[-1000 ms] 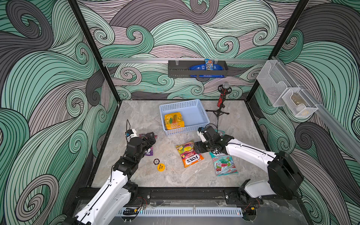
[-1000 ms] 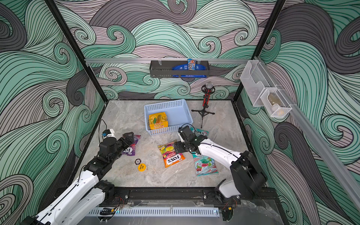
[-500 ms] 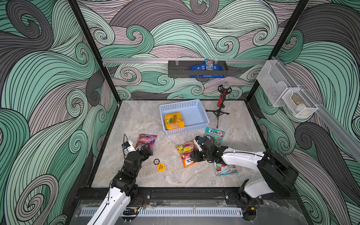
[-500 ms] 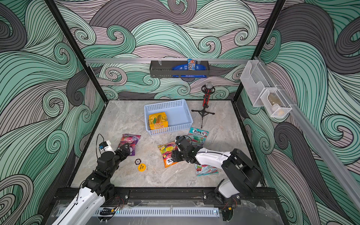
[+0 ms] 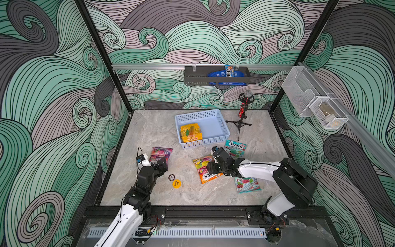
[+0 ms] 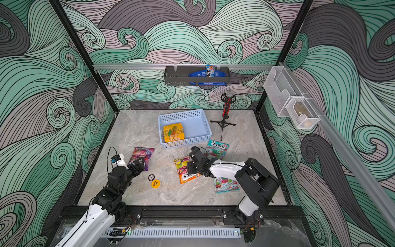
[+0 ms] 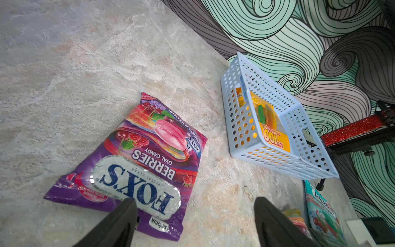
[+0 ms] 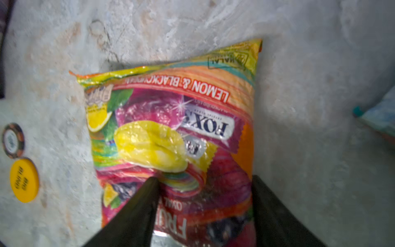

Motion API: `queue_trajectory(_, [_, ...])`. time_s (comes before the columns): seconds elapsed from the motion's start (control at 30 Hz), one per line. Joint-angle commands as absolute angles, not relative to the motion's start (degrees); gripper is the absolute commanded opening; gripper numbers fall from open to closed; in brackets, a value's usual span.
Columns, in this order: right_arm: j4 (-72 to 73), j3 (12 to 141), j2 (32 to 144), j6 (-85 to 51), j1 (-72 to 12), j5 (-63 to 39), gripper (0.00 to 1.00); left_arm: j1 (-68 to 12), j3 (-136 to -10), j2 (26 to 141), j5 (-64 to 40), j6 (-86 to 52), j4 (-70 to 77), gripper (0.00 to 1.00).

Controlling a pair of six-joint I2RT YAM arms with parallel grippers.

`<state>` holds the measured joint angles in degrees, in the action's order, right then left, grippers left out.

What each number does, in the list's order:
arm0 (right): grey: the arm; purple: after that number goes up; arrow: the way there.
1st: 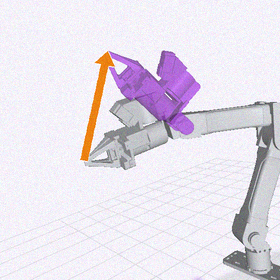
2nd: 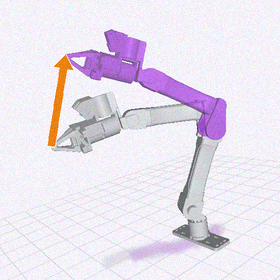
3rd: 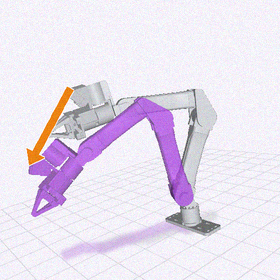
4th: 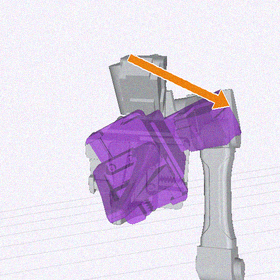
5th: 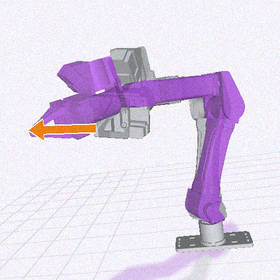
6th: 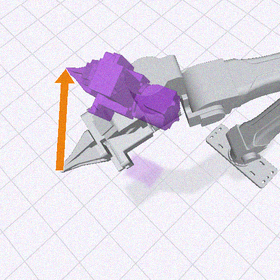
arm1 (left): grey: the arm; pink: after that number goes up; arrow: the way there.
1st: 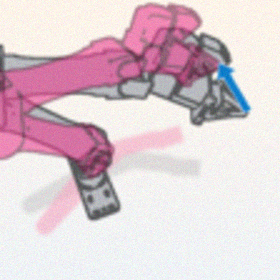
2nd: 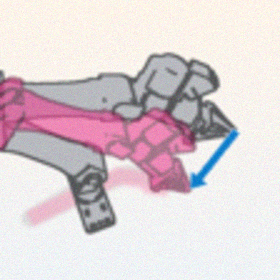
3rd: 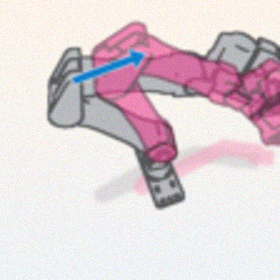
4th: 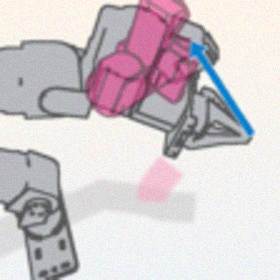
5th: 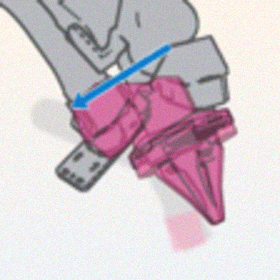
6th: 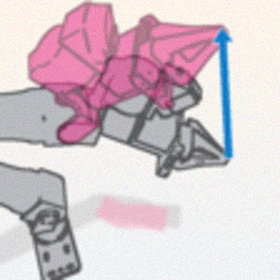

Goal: Put the candies in the basket
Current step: Pick up the candy at the center of the board.

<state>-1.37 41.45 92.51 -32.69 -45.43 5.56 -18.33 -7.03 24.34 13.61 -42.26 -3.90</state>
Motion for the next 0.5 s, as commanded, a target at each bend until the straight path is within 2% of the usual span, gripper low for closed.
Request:
queue_trajectory(0.0, [-2.0,41.9,94.2,-33.9,-46.9,6.5,0.41,-18.0,-8.0,25.3,12.7,-40.8,-2.5,0.88])
queue_trajectory(0.1, [-2.1,42.1,93.1,-34.8,-48.2,7.4,0.26,-18.1,-8.0,25.3,12.7,-40.8,-2.3,0.88])
queue_trajectory(0.27, [-2.6,42.5,87.7,-35.7,-49.5,8.2,0.25,-18.1,-7.8,24.5,12.7,-40.8,-2.4,0.88])
queue_trajectory(0.47, [-2.5,43.3,76.4,-36.8,-49.5,12.3,0.14,-18.1,-7.6,23.9,12.8,-40.9,-2.3,0.88])
